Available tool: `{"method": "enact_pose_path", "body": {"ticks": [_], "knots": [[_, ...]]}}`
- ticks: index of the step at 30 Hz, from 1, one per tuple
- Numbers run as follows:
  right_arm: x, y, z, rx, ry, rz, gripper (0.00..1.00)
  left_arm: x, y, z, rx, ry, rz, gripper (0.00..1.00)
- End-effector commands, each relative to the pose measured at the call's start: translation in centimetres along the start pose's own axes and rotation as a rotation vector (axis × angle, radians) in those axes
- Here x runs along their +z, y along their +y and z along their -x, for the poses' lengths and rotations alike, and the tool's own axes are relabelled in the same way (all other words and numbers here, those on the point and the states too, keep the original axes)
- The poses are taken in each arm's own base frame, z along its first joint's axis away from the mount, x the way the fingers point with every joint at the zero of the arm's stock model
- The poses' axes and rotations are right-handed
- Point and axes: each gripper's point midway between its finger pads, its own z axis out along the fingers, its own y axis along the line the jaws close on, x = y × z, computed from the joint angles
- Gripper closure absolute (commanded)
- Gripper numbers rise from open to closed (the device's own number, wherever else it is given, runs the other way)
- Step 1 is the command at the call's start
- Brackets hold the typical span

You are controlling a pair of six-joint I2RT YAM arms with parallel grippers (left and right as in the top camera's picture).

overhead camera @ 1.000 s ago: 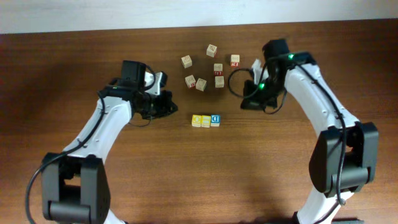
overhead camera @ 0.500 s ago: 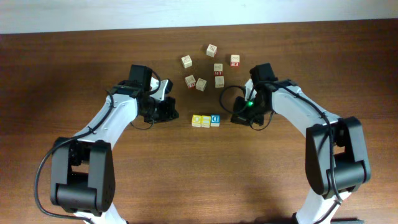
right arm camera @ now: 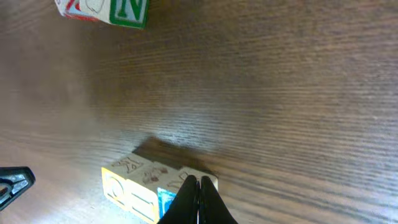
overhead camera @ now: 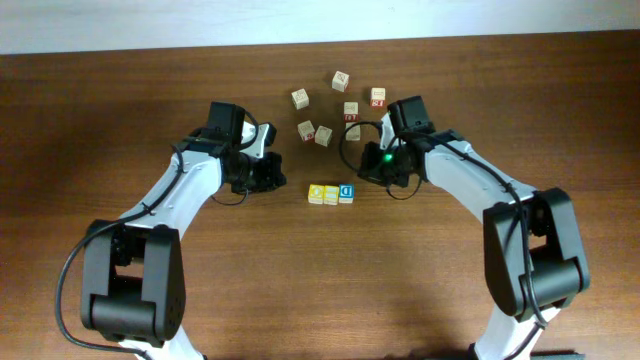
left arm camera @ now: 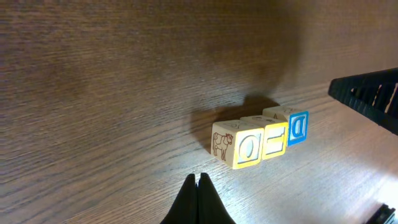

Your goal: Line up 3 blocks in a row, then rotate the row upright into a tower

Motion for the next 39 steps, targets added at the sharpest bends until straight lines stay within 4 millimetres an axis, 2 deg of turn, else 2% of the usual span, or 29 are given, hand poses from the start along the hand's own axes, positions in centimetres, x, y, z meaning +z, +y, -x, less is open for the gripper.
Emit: {"method": "enact_pose_path", "body": {"ticks": [1, 10, 19, 25, 39], "knots": [[1.3, -0.1, -0.6, -0.005, 0.02, 0.002, 0.96, 0.3, 0.4, 0.0, -0.016, 0.004, 0.01, 1.0], [2.1, 0.4, -0.9, -0.012, 0.047, 0.05, 0.95, 0.4, 0.2, -0.1, -0.011, 0.007, 0.008, 1.0], [2.6, 1.7, -2.1, -0.045, 0.073, 0.059, 0.95, 0.5, 0.1, -0.2, -0.01, 0.01, 0.008, 1.0], [2.9, 1.3, -1.8, -0.041, 0.062, 0.04, 0.95, 0.8, -0.7, -0.5, 0.009, 0.017, 0.003, 1.0], [3.2, 1.2, -2.1, -0.031, 0.074, 0.042, 0.96, 0.8, -0.5, -0.3, 0.012, 0.011, 0.017, 1.0]]}}
